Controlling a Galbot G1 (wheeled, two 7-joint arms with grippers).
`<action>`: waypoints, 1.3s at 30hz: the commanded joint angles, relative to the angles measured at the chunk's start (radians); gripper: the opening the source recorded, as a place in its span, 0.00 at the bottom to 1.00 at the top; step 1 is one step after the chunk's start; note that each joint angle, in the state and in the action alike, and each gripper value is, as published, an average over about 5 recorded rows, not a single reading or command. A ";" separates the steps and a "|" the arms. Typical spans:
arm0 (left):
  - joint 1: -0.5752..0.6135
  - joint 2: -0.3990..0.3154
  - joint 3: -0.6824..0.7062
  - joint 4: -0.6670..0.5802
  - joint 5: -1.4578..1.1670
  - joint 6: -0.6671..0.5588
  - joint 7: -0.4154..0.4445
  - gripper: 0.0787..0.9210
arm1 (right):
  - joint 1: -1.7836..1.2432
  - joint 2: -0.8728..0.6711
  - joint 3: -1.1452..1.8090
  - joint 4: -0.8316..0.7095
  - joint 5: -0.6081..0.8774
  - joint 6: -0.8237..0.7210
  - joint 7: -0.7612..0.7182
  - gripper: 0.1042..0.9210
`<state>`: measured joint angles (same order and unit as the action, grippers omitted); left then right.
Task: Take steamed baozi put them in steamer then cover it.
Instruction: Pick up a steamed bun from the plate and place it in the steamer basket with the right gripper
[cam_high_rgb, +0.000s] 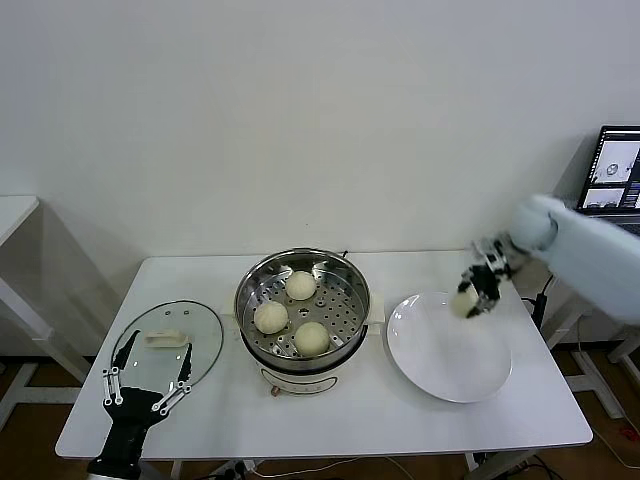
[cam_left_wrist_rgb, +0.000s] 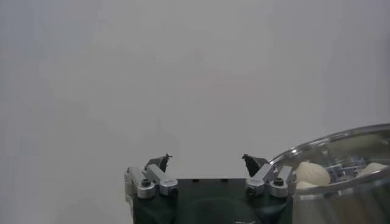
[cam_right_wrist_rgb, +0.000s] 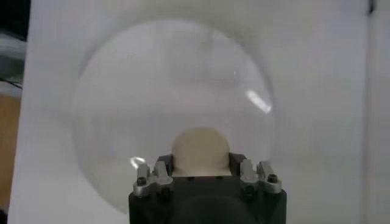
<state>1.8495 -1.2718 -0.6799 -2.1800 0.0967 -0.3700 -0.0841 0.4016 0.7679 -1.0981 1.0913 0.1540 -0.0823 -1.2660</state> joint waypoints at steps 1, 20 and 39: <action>-0.004 0.004 0.003 0.004 0.005 0.001 -0.004 0.88 | 0.378 0.191 -0.243 0.061 0.279 -0.067 -0.086 0.66; -0.035 -0.005 0.019 0.027 0.004 -0.011 -0.005 0.88 | 0.310 0.429 -0.327 0.173 0.394 -0.196 0.084 0.67; -0.027 -0.008 -0.004 0.015 -0.001 -0.018 -0.011 0.88 | 0.163 0.497 -0.354 0.056 0.275 -0.200 0.136 0.68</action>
<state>1.8226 -1.2798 -0.6818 -2.1620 0.0966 -0.3858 -0.0947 0.6072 1.2304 -1.4371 1.1792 0.4591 -0.2737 -1.1515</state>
